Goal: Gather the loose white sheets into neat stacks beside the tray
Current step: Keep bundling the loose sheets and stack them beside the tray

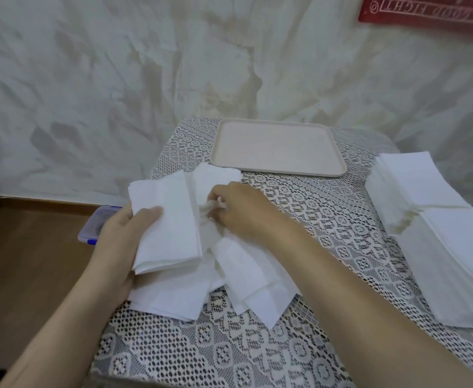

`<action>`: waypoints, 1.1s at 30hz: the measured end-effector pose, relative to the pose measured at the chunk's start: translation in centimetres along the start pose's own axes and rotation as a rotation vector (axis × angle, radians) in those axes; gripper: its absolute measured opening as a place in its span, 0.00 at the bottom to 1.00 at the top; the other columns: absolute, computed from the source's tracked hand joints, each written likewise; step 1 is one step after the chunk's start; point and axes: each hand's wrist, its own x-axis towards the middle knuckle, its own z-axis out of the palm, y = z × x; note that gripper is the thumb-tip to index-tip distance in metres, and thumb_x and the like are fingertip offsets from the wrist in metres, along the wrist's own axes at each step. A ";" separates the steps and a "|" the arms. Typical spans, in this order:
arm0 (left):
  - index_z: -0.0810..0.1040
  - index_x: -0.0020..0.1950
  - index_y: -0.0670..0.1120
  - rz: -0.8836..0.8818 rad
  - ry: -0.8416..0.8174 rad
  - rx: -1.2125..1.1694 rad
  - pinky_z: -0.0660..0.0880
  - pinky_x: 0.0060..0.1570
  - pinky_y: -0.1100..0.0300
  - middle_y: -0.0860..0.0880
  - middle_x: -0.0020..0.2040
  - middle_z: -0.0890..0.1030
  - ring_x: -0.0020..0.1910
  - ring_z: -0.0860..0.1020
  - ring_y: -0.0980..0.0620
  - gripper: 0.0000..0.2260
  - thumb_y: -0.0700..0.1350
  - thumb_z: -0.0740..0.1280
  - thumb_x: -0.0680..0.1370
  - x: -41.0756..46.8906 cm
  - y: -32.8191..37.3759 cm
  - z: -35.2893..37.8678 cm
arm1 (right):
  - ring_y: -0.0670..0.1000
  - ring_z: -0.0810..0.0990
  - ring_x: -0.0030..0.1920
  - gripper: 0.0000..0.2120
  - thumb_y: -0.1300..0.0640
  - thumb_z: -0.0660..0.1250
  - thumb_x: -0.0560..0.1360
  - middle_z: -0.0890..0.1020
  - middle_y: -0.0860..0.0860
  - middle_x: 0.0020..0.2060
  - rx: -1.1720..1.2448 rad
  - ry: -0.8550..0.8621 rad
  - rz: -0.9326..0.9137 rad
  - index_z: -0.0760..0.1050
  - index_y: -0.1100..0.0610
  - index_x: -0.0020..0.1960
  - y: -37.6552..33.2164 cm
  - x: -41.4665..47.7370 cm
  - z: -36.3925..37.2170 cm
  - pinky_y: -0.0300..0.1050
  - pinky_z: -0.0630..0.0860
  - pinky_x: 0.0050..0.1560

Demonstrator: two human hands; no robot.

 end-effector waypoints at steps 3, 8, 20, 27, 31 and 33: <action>0.82 0.57 0.45 0.004 -0.013 -0.010 0.77 0.45 0.52 0.45 0.49 0.87 0.45 0.84 0.48 0.05 0.43 0.68 0.82 -0.2 0.1 0.2 | 0.53 0.77 0.53 0.05 0.52 0.70 0.77 0.80 0.50 0.48 0.057 0.093 0.008 0.81 0.48 0.52 0.9 -0.4 -0.6 0.47 0.64 0.45; 0.81 0.56 0.48 -0.008 -0.038 -0.033 0.77 0.38 0.55 0.49 0.44 0.87 0.40 0.85 0.51 0.04 0.44 0.68 0.82 -0.6 0.1 0.9 | 0.47 0.74 0.43 0.04 0.52 0.74 0.75 0.78 0.44 0.41 0.174 0.255 0.049 0.82 0.48 0.50 3.2 -3.1 -3.5 0.46 0.67 0.45; 0.82 0.51 0.50 -0.011 -0.168 0.036 0.77 0.30 0.59 0.50 0.39 0.86 0.34 0.84 0.53 0.03 0.46 0.68 0.82 -3.4 -1.1 5.5 | 0.46 0.78 0.49 0.11 0.50 0.67 0.82 0.82 0.45 0.51 0.052 0.203 0.149 0.82 0.45 0.63 6.3 -12.2 -4.4 0.43 0.67 0.47; 0.84 0.48 0.55 0.056 -0.152 0.133 0.73 0.29 0.59 0.50 0.36 0.84 0.32 0.81 0.53 0.06 0.48 0.69 0.82 -2.8 -1.3 6.0 | 0.37 0.77 0.46 0.14 0.46 0.70 0.79 0.79 0.38 0.54 0.247 0.327 0.140 0.79 0.45 0.64 7.2 -12.5 -4.5 0.32 0.69 0.46; 0.85 0.48 0.54 0.071 -0.160 0.157 0.73 0.28 0.58 0.50 0.38 0.84 0.32 0.81 0.52 0.07 0.47 0.69 0.83 -2.8 -1.4 6.0 | 0.37 0.76 0.46 0.10 0.49 0.70 0.79 0.77 0.38 0.51 0.229 0.291 0.140 0.80 0.44 0.60 7.7 -13.7 -4.9 0.32 0.68 0.46; 0.84 0.50 0.52 0.083 -0.165 0.159 0.74 0.24 0.59 0.51 0.38 0.85 0.33 0.82 0.53 0.06 0.45 0.68 0.83 -3.1 -1.4 5.9 | 0.39 0.76 0.46 0.10 0.48 0.70 0.79 0.77 0.37 0.50 0.212 0.251 0.164 0.80 0.44 0.59 7.8 -14.6 -4.8 0.30 0.67 0.44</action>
